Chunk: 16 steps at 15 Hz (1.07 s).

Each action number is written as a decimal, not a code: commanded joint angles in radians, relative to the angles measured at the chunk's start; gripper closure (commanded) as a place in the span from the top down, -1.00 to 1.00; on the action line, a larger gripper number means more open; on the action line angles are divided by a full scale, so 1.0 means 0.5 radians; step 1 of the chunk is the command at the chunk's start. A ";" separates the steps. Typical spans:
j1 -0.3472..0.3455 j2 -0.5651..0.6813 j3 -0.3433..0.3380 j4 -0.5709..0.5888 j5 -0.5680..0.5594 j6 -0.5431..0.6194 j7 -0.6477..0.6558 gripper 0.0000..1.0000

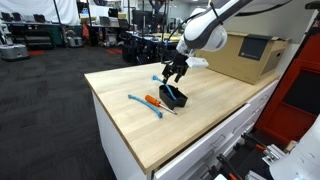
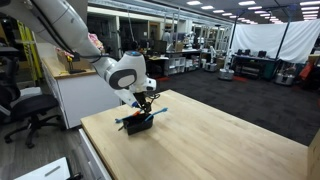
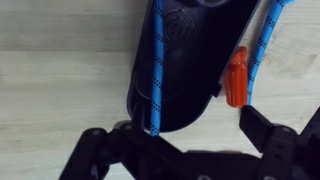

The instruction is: Remove the blue rope from the black bowl and put it on the table

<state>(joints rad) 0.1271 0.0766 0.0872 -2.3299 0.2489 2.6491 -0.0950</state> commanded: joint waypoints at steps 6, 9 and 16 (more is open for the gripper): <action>-0.034 0.235 0.028 0.195 -0.076 0.091 0.058 -0.38; -0.040 0.274 0.016 0.205 -0.115 0.093 0.122 -0.33; -0.053 0.288 -0.013 0.189 -0.173 0.121 0.262 -0.12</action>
<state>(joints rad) 0.1124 0.1987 0.0818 -2.2491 0.1849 2.6877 0.0077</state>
